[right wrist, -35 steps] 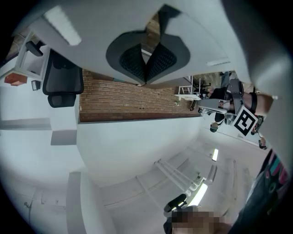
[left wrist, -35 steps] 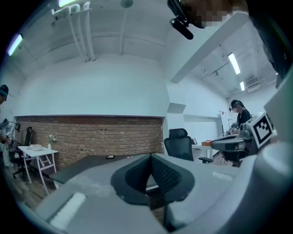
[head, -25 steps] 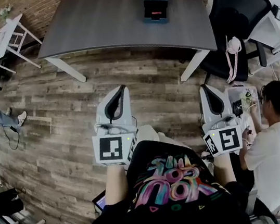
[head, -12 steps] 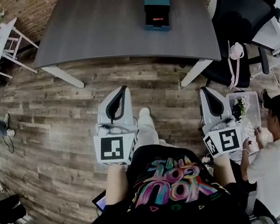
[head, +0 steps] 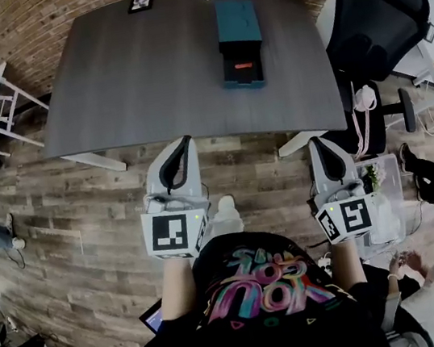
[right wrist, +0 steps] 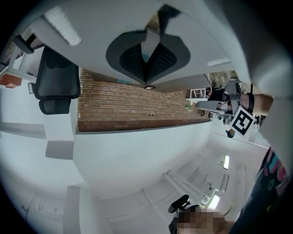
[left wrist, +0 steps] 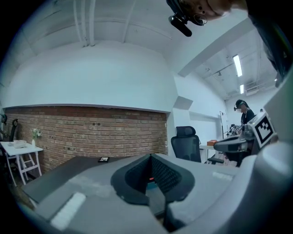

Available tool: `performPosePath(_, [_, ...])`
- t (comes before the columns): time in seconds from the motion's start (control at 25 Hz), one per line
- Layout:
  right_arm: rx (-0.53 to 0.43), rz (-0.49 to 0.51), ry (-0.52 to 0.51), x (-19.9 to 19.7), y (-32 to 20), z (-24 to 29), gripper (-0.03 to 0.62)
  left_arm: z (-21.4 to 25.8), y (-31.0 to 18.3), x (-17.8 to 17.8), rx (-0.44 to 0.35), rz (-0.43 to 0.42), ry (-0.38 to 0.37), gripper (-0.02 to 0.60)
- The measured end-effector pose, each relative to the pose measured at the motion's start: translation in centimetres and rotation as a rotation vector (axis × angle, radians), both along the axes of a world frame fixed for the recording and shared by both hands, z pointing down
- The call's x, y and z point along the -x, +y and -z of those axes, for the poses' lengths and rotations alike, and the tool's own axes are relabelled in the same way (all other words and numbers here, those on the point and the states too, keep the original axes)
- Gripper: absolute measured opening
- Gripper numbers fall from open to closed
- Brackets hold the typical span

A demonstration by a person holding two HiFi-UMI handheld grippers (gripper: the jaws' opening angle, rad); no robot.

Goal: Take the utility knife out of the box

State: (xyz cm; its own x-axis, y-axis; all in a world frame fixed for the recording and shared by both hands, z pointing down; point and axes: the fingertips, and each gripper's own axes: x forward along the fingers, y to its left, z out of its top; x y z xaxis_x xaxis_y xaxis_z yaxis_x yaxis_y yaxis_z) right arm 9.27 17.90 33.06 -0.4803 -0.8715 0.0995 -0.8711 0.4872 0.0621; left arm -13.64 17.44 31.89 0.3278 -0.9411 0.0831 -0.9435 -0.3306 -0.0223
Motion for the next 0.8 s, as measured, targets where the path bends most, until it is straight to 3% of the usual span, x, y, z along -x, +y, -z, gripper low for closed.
performPosePath(0.44, [0.019, -0.057, 0.007, 2.6, -5.6, -0.6, 0.000, -1.0, -7.1, 1.9, 0.021, -0.072, 0.009, 0.002])
performPosePath(0.8, [0.069, -0.110, 0.004, 1.5, -7.7, -2.1, 0.000, -3.2, -10.1, 1.1, 0.084, -0.109, 0.010, 0.002])
